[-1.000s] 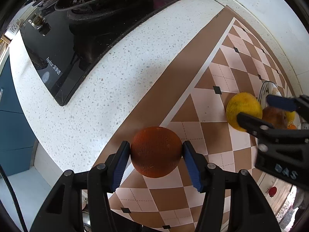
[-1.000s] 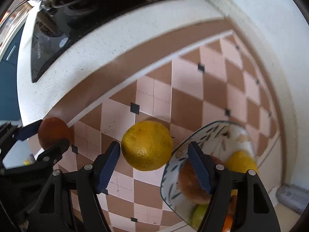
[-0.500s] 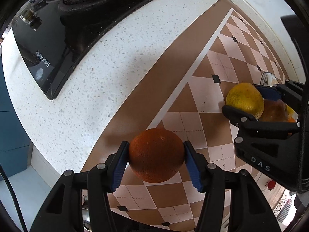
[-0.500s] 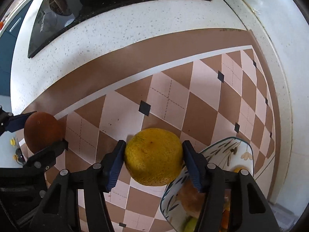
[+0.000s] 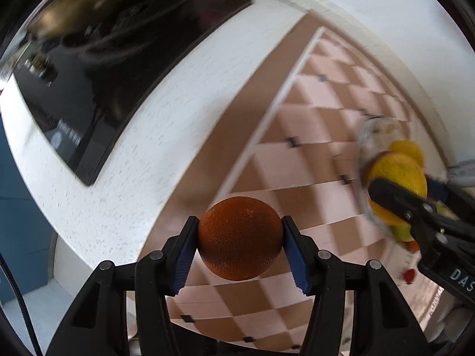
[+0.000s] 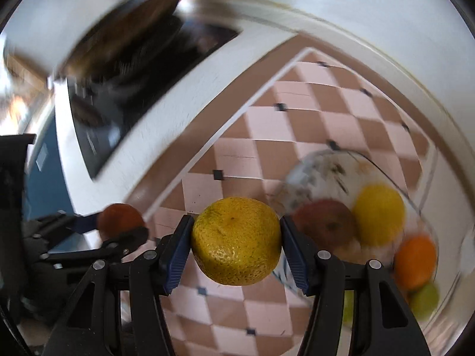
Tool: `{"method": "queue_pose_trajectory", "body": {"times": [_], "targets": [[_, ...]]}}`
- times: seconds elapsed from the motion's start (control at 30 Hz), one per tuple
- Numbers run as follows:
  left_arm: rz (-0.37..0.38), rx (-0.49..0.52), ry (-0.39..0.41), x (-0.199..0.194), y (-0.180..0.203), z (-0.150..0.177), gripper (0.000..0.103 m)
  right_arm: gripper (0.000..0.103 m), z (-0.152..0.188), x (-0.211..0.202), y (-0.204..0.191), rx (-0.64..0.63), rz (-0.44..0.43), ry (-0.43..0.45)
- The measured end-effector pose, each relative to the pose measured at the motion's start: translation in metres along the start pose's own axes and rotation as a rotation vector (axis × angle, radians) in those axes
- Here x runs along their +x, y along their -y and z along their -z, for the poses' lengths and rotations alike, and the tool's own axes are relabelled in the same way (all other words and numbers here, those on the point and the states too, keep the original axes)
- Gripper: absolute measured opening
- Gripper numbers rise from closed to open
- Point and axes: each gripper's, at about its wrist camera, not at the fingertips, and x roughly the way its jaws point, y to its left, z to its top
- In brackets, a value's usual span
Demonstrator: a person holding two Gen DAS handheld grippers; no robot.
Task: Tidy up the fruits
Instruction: 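Carry the dark orange and lemon in both tools onto the plate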
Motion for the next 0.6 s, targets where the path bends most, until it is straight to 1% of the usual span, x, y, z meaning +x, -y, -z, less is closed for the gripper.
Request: {"method": "queue_pose_trajectory", "body": {"times": [0.07, 0.13, 0.2, 0.27, 0.33, 0.37, 0.4, 0.47, 0.6], "targets": [[0.036, 0.04, 0.021, -0.014, 0.018, -0.009, 0.053, 0.061, 0.002, -0.021, 0.02, 0.091, -0.021, 0.051], [0.067, 0.089, 0.038, -0.026, 0.04, -0.02, 0.053, 0.061, 0.008, -0.045, 0.054, 0.185, -0.025, 0.097], [0.104, 0.143, 0.042, -0.033, 0.067, -0.036, 0.053, 0.061, 0.012, -0.053, 0.078, 0.249, -0.012, 0.116], [0.123, 0.187, 0.034, -0.035, 0.091, -0.051, 0.053, 0.061, 0.013, -0.056, 0.104, 0.307, 0.008, 0.118], [0.132, 0.252, 0.012, -0.029, 0.122, -0.07, 0.053, 0.061, 0.013, -0.049, 0.125, 0.346, 0.017, 0.103], [0.128, 0.264, 0.008, -0.026, 0.13, -0.074, 0.053, 0.061, 0.012, -0.044, 0.133, 0.356, 0.019, 0.09], [0.12, 0.293, -0.008, -0.018, 0.144, -0.085, 0.053, 0.061, 0.011, -0.036, 0.139, 0.364, 0.025, 0.072], [0.106, 0.321, -0.04, -0.005, 0.16, -0.097, 0.053, 0.061, 0.01, -0.023, 0.147, 0.374, 0.033, 0.046], [0.077, 0.359, -0.143, 0.032, 0.184, -0.119, 0.053, 0.062, 0.013, 0.003, 0.156, 0.379, 0.044, -0.001]]}}
